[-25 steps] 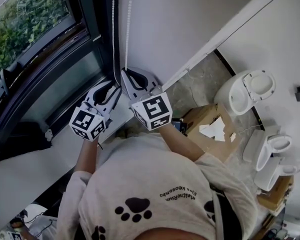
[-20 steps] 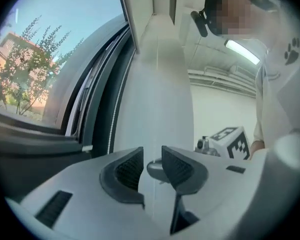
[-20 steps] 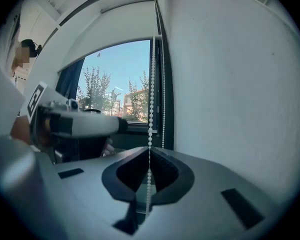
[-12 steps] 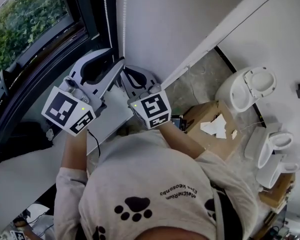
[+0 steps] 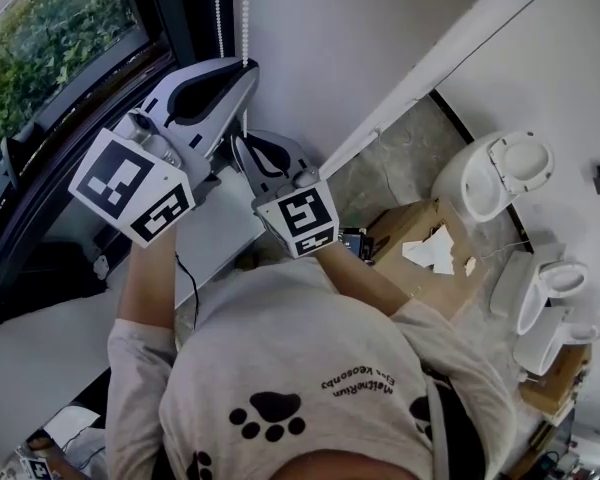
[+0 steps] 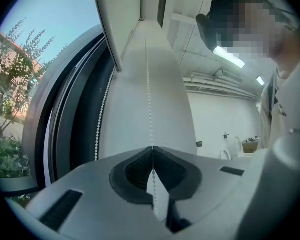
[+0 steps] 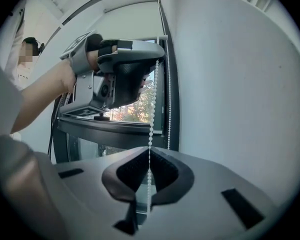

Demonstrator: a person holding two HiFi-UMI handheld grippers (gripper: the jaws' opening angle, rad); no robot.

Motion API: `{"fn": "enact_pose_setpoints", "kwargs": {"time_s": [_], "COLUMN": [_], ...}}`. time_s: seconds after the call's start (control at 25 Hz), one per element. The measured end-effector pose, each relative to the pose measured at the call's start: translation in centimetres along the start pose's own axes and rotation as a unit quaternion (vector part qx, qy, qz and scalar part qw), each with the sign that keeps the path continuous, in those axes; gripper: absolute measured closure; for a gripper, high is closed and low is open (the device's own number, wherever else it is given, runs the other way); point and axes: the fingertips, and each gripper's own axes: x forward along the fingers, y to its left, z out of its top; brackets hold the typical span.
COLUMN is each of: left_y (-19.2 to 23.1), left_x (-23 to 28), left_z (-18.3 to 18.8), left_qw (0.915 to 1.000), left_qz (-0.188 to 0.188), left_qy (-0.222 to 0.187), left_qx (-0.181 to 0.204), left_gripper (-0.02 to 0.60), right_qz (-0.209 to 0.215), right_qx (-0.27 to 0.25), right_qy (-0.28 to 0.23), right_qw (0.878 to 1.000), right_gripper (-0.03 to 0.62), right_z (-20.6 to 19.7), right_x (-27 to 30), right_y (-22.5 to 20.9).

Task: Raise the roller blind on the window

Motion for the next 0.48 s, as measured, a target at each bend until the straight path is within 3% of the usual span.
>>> {"fn": "enact_pose_setpoints", "kwargs": {"time_s": [0.16, 0.48], "left_y": [-0.4, 0.1], "left_x": [-0.3, -1.7], "left_z": [-0.2, -3.2], "left_qw": [1.0, 0.9979], "left_qz": [-0.006, 0.006], "left_qy": [0.0, -0.006], "left_qx": [-0.005, -0.065], "left_gripper": [0.569, 0.571], "right_qz": [0.0, 0.004], "right_qx": [-0.002, -0.003], "right_qy": [0.002, 0.034], "right_qw": [1.0, 0.999], "right_gripper": [0.583, 0.582], "right_z": [-0.1, -3.2], "right_x": [-0.3, -0.1], "right_y": [0.1, 1.2]}}
